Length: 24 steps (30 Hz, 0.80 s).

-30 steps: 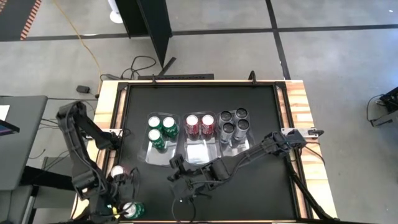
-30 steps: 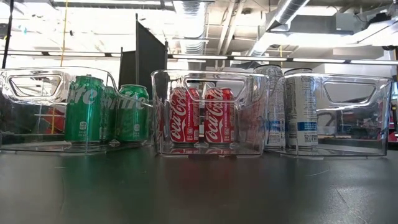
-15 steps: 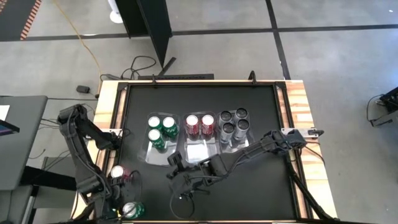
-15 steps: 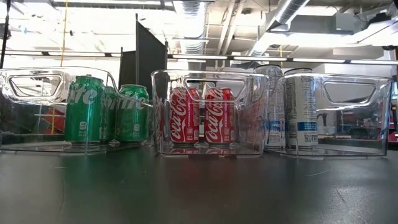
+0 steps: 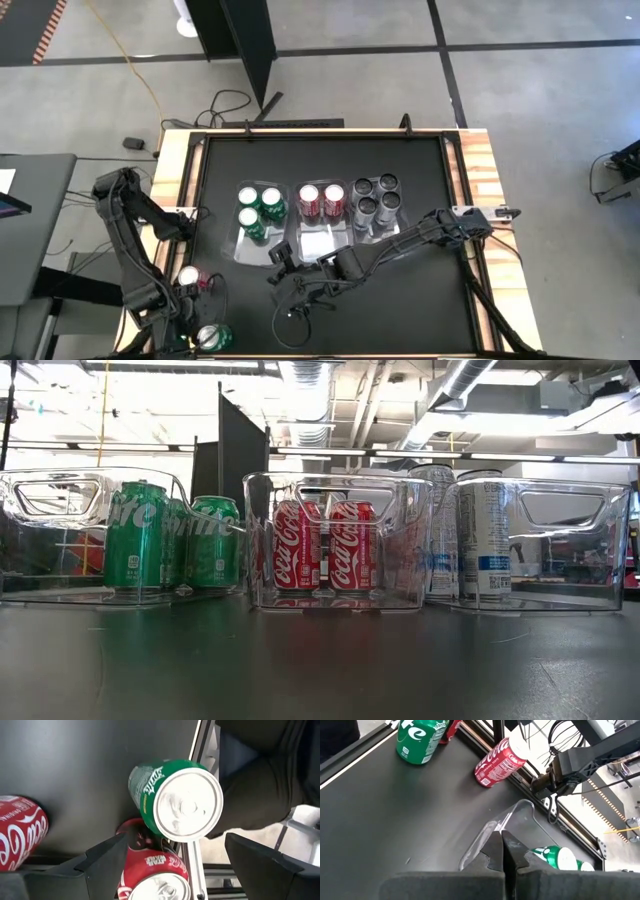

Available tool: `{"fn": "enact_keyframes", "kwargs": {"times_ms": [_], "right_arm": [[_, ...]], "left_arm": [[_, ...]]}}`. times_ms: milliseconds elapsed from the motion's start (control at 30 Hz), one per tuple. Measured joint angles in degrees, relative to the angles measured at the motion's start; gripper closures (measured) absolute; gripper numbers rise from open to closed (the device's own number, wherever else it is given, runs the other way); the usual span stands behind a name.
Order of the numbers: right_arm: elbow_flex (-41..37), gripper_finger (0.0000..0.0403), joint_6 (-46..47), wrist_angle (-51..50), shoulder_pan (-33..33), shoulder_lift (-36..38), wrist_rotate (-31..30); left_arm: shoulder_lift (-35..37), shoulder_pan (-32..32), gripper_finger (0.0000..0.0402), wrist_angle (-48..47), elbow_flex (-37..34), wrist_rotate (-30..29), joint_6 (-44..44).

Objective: Sort soda cans
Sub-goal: Put the green soda can into the left transparent bin

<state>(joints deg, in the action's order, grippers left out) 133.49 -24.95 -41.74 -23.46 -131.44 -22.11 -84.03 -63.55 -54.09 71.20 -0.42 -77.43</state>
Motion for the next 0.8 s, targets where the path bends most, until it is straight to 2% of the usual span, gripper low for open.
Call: {"fn": "enact_keyframes", "kwargs": {"times_ms": [167,633,800], "right_arm": [[0.0,0.0398,0.3,-0.2,0.0,0.0,0.0],[0.0,0.0398,1.0,-0.3,0.0,0.0,0.0],[0.0,0.0398,1.1,-0.3,0.0,0.0,0.0]], "left_arm": [[-0.2,0.0,0.0072,-0.9,0.0,-2.2,0.0],[-2.3,0.0,0.0072,0.9,-0.1,-0.4,-0.5],[-2.3,0.0,0.0055,3.0,-0.1,-1.1,-0.9]]}}
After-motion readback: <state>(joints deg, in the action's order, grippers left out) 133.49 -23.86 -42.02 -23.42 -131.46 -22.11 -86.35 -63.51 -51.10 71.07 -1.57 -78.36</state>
